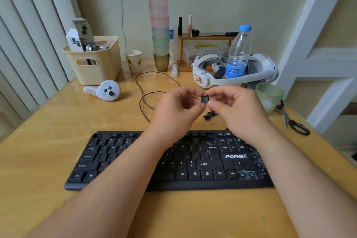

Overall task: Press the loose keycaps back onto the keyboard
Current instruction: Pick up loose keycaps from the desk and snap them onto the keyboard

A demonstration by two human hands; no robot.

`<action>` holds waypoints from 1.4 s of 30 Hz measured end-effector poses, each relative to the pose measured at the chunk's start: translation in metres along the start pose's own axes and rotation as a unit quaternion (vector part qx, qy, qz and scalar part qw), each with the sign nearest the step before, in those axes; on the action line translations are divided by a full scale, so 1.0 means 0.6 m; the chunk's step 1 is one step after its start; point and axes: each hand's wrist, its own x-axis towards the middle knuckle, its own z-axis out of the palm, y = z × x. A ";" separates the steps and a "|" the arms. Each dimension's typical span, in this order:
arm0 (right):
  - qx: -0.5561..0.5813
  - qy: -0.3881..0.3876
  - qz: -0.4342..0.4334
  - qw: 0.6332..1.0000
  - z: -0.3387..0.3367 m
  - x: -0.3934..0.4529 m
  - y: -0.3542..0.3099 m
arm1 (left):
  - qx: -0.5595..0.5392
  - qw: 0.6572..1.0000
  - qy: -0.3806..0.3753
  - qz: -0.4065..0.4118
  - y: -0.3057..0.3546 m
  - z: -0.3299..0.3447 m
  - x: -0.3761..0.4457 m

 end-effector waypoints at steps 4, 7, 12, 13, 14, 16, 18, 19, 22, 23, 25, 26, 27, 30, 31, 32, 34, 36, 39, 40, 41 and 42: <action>-0.087 0.003 -0.049 0.995 -0.007 -0.005 -0.003 | -0.002 1.000 -0.006 -0.013 0.000 0.000 0.000; -0.090 0.010 -0.057 0.994 -0.009 -0.004 -0.002 | -0.017 0.999 -0.018 -0.030 0.000 0.000 0.001; -0.074 0.005 -0.051 0.996 -0.012 -0.003 -0.002 | -0.044 0.997 -0.010 -0.064 0.005 -0.001 0.002; -0.072 0.005 -0.051 0.996 -0.011 -0.002 -0.001 | -0.055 0.996 -0.007 -0.071 0.006 0.000 0.003; -0.070 0.005 -0.053 0.996 -0.011 -0.002 -0.001 | -0.068 0.995 -0.004 -0.075 0.008 0.000 0.003; -0.068 0.005 -0.056 0.996 -0.011 -0.002 0.000 | -0.089 0.993 -0.002 -0.079 0.010 0.000 0.003; -0.065 0.002 -0.062 0.996 -0.011 -0.001 0.000 | -0.095 0.992 0.000 -0.080 0.014 0.000 0.002; -0.064 0.001 -0.065 0.996 -0.011 -0.001 0.000 | -0.097 0.992 0.002 -0.081 0.016 0.000 0.001; -0.058 0.001 -0.073 0.996 -0.010 -0.001 0.001 | -0.107 0.990 0.004 -0.088 0.020 0.000 0.000; -0.056 0.003 -0.075 0.996 -0.010 -0.001 0.001 | -0.112 0.990 0.002 -0.090 0.021 0.000 -0.001; -0.048 0.004 -0.075 0.996 -0.009 -0.002 0.001 | -0.116 0.989 0.000 -0.094 0.021 -0.001 -0.001; -0.041 0.003 -0.073 0.996 -0.009 -0.003 0.000 | -0.120 0.988 0.000 -0.100 0.021 -0.001 -0.001; -0.035 0.003 -0.070 0.997 -0.009 -0.003 -0.001 | -0.129 0.986 0.000 -0.107 0.022 -0.001 -0.001; -0.020 0.002 -0.068 0.997 -0.007 -0.004 -0.002 | -0.157 0.980 0.001 -0.124 0.025 -0.001 0.001; -0.020 0.002 -0.069 0.997 -0.007 -0.004 -0.002 | -0.157 0.980 0.000 -0.124 0.026 -0.001 0.002; -0.019 0.001 -0.069 0.997 -0.006 -0.004 -0.001 | -0.159 0.979 -0.003 -0.125 0.027 -0.001 0.001; -0.017 0.001 -0.068 0.998 -0.006 -0.003 0.000 | -0.162 0.979 -0.008 -0.127 0.029 -0.001 -0.001; -0.014 0.003 -0.069 0.998 -0.006 -0.002 0.000 | -0.165 0.978 -0.012 -0.128 0.029 0.000 -0.001; -0.011 0.000 -0.071 0.997 -0.005 -0.001 0.002 | -0.169 0.977 -0.013 -0.130 0.029 0.001 -0.001; -0.012 0.000 -0.071 0.997 -0.005 -0.001 0.003 | -0.168 0.977 -0.014 -0.130 0.029 0.000 -0.001; -0.014 -0.001 -0.072 0.997 -0.006 -0.001 0.003 | -0.167 0.977 -0.016 -0.130 0.028 0.001 -0.001; -0.016 0.000 -0.073 0.997 -0.006 -0.001 0.003 | -0.166 0.978 -0.019 -0.129 0.028 0.000 -0.001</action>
